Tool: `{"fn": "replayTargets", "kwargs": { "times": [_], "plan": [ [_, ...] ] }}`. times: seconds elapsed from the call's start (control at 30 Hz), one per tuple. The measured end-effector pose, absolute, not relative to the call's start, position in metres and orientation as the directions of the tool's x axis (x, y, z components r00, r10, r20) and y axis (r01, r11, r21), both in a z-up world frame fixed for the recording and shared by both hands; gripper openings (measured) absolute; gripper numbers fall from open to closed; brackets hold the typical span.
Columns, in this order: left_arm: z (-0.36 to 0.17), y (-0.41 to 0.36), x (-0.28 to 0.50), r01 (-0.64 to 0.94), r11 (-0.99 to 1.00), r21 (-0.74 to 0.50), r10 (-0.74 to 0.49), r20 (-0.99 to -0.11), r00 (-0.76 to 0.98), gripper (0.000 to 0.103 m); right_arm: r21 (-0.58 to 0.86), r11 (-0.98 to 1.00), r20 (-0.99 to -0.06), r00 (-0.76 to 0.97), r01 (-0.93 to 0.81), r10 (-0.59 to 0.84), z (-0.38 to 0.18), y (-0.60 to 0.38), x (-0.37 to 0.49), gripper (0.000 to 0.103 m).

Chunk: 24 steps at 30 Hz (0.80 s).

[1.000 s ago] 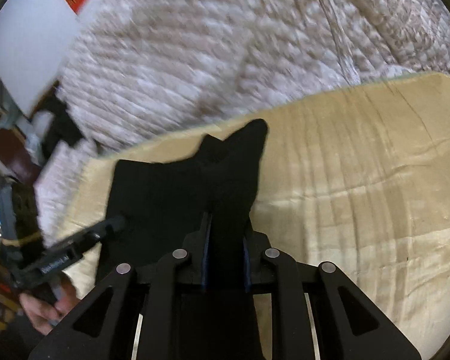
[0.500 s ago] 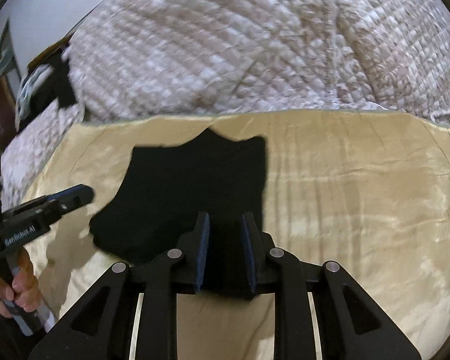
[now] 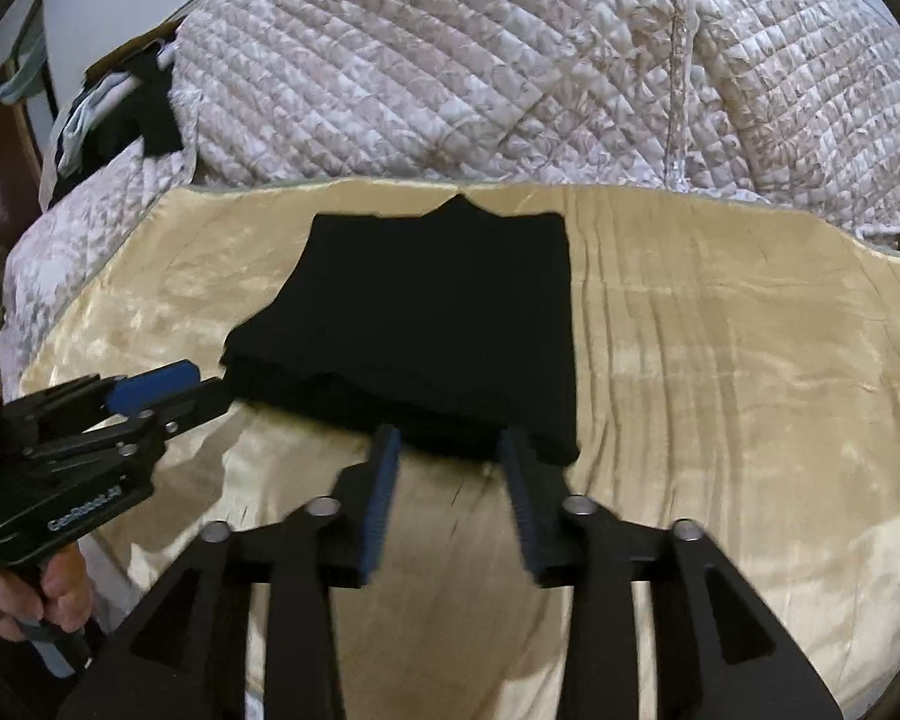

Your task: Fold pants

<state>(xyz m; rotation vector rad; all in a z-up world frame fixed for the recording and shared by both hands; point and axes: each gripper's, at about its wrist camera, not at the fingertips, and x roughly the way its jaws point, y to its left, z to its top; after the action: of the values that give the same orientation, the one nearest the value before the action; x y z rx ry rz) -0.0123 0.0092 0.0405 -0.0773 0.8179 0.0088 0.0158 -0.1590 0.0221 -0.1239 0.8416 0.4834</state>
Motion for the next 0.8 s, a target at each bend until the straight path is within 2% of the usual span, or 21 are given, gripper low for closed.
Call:
{"fn": "replayTargets", "kwargs": {
  "times": [0.2, 0.3, 0.5, 0.8],
  "plan": [
    [0.018, 0.012, -0.01, -0.07, 0.997, -0.04, 0.014, -0.769, 0.639, 0.039, 0.07, 0.904, -0.789, 0.531, -0.423, 0.309, -0.002, -0.163, 0.02, 0.044],
    [0.013, 0.012, -0.01, -0.082, 0.996, -0.025, 0.033, -0.77, 0.637, 0.047, 0.062, 0.911, -0.796, 0.53, -0.407, 0.291, -0.008, -0.167, 0.024, 0.044],
    [0.01, 0.015, -0.008, -0.102, 0.994, -0.023, 0.048, -0.772, 0.634, 0.059, 0.044, 0.907, -0.794, 0.537, -0.419, 0.287, -0.013, -0.163, 0.025, 0.054],
    [0.009, 0.017, -0.007, -0.106, 0.994, -0.03, 0.043, -0.779, 0.625, 0.066, 0.033, 0.903, -0.793, 0.539, -0.428, 0.285, -0.014, -0.161, 0.025, 0.058]
  ]
}}
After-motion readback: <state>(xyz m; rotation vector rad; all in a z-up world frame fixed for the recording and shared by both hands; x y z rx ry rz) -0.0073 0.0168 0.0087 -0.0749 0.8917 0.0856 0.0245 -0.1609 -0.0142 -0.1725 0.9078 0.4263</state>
